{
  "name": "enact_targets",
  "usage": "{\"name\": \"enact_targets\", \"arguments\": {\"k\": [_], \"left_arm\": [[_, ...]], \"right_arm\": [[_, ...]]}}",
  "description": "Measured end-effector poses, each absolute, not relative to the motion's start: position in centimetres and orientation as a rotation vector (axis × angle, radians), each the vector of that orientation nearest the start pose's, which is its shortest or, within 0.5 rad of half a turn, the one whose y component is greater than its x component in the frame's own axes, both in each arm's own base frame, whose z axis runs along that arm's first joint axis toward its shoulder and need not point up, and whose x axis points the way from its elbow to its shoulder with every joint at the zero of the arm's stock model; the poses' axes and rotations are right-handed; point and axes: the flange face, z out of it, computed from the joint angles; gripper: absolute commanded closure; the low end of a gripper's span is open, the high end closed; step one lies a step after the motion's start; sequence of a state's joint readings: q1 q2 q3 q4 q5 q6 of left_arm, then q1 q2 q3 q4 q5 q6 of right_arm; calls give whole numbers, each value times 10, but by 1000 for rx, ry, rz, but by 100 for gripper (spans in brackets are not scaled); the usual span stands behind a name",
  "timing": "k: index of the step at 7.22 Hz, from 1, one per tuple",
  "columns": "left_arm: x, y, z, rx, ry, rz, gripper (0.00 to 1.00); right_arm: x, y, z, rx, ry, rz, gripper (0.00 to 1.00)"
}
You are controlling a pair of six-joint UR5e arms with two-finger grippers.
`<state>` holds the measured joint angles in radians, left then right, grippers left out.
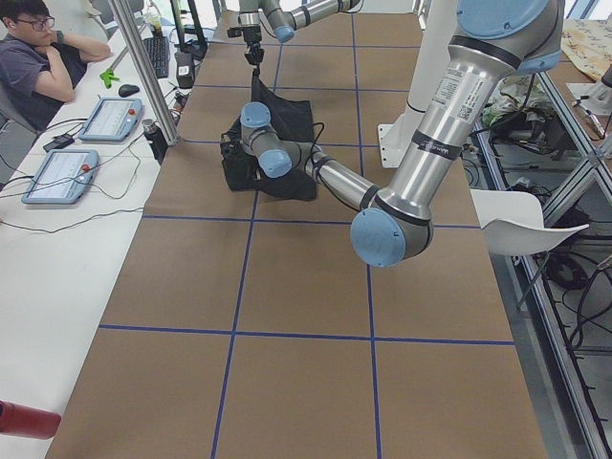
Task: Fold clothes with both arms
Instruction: 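Lay the held hem over the collar edge with both grippers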
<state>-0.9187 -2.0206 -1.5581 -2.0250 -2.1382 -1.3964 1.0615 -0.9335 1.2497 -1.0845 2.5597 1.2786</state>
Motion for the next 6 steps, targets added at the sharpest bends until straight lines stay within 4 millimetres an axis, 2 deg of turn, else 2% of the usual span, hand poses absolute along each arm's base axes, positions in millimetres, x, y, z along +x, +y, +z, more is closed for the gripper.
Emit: {"name": "enact_targets", "arguments": {"k": [1,3,6], "left_arm": [[339,-585,358,3,1015,-432,100],[342,-597,350,9,1019,-438,100],[350,-609,336,8,1025,-444,100]], "right_arm": [[-315,-667,352,-269,-1148,285,100],[-317,-670,348,-266,-1147,287,100],[-324,-685,326,-254,-1148,293,100]]}}
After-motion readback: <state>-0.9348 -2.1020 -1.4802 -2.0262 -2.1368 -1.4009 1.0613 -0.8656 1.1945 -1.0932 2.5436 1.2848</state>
